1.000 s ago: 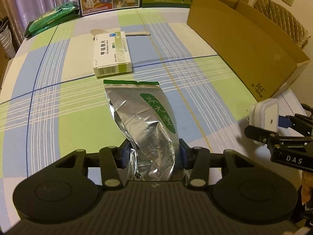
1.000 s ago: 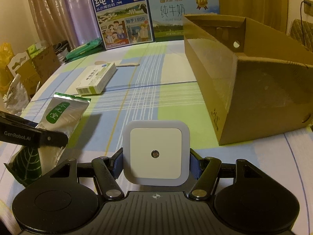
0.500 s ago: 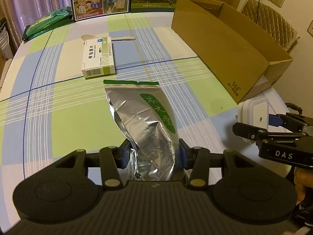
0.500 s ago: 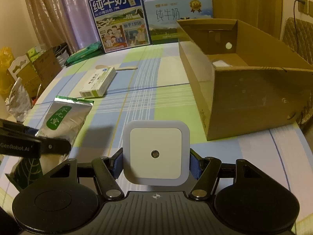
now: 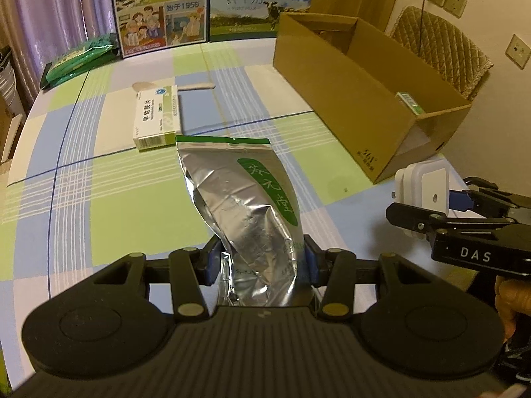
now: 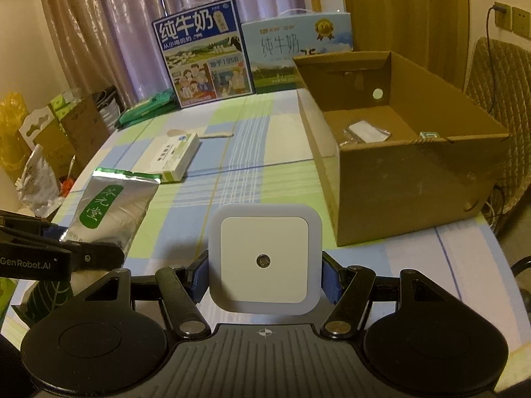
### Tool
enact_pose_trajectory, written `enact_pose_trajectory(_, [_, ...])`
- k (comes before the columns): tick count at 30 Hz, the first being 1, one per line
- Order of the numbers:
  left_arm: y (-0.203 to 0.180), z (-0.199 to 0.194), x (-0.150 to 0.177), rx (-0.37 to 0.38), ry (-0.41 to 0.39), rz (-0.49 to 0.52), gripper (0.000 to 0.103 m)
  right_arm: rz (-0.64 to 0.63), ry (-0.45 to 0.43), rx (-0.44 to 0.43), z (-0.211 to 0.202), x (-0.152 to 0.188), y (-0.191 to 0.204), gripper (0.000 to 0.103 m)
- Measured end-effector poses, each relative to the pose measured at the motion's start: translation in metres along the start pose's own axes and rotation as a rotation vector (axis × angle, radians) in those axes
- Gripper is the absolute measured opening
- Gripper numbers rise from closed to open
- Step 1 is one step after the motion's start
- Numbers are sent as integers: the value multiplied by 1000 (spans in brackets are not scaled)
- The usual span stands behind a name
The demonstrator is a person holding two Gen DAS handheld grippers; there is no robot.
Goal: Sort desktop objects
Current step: 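Lift the tea bag and night light and carry both toward the cardboard box, then lower the tea bag and night light into the cardboard box and open both tools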
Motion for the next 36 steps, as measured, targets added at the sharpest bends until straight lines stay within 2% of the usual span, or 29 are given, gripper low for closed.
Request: enact_pose_trajectory(36, [-85,-6,-36,89,-33,101,43,42,-74,61,-51,-23,-55,63])
Point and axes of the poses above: each gripper's, at about its wrist camera, not at the fingertips, and z roughly the way its jaws point, y to its left, x to its underside, the point moved 5 cm from there along z, roughly the way its jaws point, and after that the axes turned 5 degrees about -x, right-handed, at the moved point
